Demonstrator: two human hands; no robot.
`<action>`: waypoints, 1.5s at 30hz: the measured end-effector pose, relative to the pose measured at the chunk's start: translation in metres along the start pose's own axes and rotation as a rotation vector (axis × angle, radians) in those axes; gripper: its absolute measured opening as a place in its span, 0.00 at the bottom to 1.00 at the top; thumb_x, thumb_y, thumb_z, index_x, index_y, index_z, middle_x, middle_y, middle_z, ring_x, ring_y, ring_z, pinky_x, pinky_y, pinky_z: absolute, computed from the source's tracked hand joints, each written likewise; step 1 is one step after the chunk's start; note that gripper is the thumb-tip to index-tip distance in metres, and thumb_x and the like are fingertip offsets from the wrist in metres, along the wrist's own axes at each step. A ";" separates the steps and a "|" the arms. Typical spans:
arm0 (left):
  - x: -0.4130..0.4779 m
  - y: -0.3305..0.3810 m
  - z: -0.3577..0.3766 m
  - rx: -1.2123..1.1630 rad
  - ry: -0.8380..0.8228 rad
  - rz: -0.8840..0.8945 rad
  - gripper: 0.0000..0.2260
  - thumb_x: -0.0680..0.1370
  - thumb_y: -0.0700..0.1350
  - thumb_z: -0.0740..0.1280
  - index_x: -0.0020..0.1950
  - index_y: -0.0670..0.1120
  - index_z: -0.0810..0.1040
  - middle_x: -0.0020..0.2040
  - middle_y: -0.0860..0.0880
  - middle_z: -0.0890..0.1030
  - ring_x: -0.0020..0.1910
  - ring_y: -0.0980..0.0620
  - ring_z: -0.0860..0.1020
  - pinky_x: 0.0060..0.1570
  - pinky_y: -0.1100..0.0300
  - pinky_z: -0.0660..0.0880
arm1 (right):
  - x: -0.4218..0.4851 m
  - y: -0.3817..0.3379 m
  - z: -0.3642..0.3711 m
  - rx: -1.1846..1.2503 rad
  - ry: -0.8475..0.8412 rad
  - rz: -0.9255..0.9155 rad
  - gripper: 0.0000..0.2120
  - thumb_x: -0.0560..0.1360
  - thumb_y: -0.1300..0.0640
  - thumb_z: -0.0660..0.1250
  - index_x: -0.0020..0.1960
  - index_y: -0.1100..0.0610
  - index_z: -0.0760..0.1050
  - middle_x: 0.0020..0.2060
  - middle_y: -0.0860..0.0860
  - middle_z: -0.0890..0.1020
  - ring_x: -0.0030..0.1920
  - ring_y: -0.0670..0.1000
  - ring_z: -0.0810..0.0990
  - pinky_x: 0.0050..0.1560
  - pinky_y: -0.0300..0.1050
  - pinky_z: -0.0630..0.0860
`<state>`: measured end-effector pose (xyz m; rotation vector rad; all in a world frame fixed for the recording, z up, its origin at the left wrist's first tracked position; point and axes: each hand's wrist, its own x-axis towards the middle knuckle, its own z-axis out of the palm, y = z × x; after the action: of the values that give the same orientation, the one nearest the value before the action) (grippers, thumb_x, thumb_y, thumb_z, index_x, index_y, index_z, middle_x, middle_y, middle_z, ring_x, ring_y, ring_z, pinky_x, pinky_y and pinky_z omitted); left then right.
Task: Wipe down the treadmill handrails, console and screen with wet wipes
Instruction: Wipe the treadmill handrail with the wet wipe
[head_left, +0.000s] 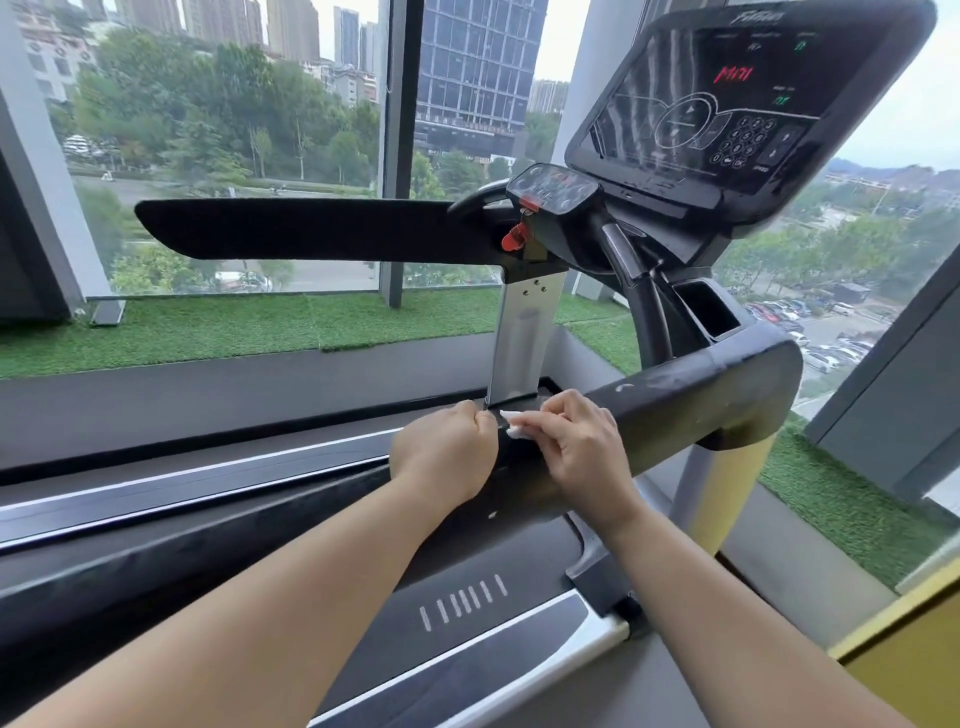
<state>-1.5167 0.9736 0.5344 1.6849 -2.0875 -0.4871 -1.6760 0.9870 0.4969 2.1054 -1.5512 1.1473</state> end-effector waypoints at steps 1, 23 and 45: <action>-0.001 0.000 0.000 0.002 -0.002 0.003 0.17 0.82 0.48 0.46 0.57 0.46 0.73 0.56 0.47 0.79 0.56 0.45 0.74 0.45 0.57 0.64 | 0.001 0.008 -0.003 -0.024 -0.002 -0.014 0.13 0.76 0.49 0.61 0.50 0.50 0.84 0.37 0.48 0.75 0.41 0.46 0.71 0.45 0.41 0.64; 0.022 0.040 0.011 -0.088 -0.129 0.013 0.16 0.82 0.47 0.48 0.59 0.45 0.73 0.59 0.45 0.77 0.59 0.44 0.73 0.49 0.55 0.65 | -0.001 0.021 -0.006 -0.049 0.057 -0.106 0.10 0.74 0.57 0.62 0.43 0.52 0.83 0.37 0.50 0.76 0.39 0.49 0.70 0.42 0.43 0.63; 0.015 0.035 0.019 0.039 -0.017 0.071 0.16 0.82 0.49 0.48 0.58 0.47 0.73 0.55 0.47 0.79 0.55 0.45 0.75 0.44 0.56 0.64 | -0.003 0.037 -0.013 -0.006 0.020 -0.099 0.12 0.76 0.55 0.61 0.52 0.52 0.83 0.38 0.52 0.75 0.42 0.46 0.70 0.48 0.42 0.66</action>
<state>-1.5587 0.9665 0.5373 1.6270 -2.1739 -0.4435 -1.7152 0.9832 0.4956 2.1344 -1.4231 1.1252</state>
